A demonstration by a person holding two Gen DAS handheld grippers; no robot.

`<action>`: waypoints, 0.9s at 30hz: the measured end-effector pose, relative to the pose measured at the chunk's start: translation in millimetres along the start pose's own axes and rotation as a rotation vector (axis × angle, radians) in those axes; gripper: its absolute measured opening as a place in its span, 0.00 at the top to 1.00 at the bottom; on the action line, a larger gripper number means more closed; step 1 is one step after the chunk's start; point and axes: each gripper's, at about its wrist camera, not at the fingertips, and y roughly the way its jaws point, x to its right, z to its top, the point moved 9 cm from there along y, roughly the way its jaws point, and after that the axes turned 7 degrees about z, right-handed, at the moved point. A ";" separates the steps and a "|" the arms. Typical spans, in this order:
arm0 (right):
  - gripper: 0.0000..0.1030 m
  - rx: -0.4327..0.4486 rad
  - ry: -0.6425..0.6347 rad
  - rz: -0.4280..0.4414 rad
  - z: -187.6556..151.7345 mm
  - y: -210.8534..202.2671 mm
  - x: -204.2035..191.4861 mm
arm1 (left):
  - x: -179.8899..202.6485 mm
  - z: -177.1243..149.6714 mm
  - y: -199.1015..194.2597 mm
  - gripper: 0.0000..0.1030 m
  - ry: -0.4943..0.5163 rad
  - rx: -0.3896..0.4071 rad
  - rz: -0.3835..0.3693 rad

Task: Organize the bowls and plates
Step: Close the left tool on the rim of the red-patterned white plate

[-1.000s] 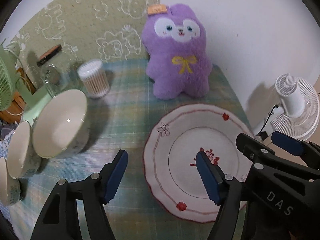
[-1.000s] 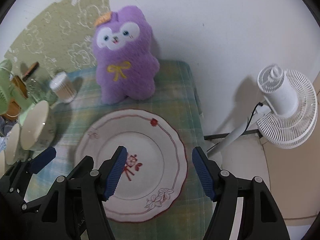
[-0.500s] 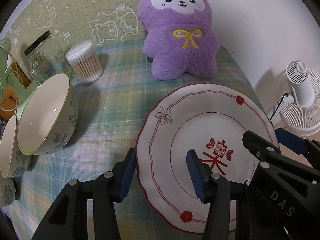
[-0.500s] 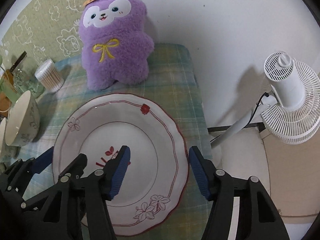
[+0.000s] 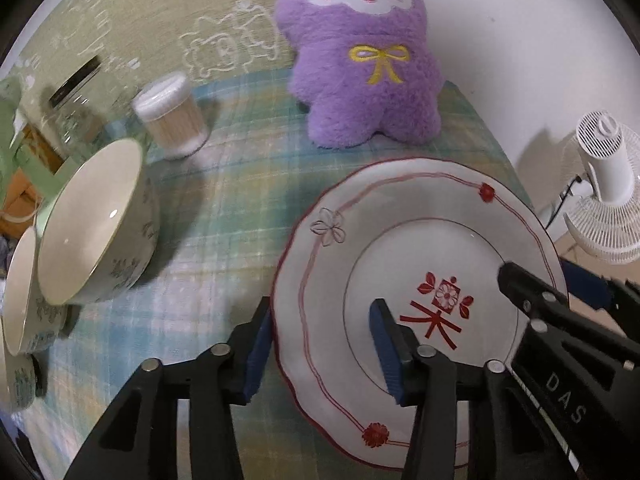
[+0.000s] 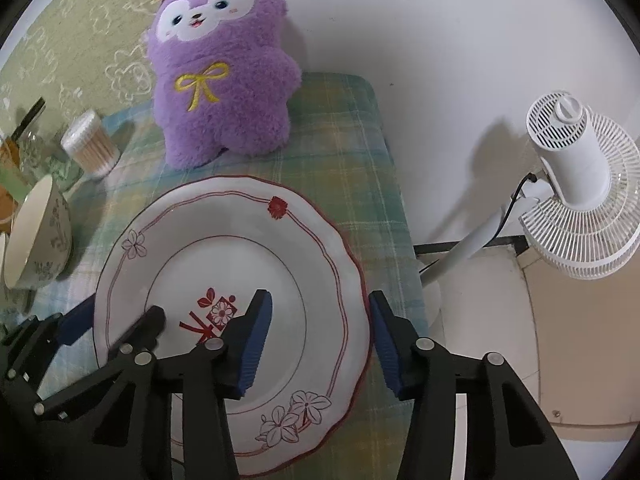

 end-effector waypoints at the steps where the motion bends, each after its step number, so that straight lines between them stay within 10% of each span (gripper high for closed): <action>1: 0.53 -0.001 -0.004 -0.002 -1.8 -0.7 -0.5 | -2.4 -0.3 0.2 0.58 -0.005 -0.002 0.001; 27: 0.62 -0.020 -0.004 -0.006 -15.1 -6.4 -4.5 | -13.8 -18.1 -16.2 0.64 0.001 0.024 0.012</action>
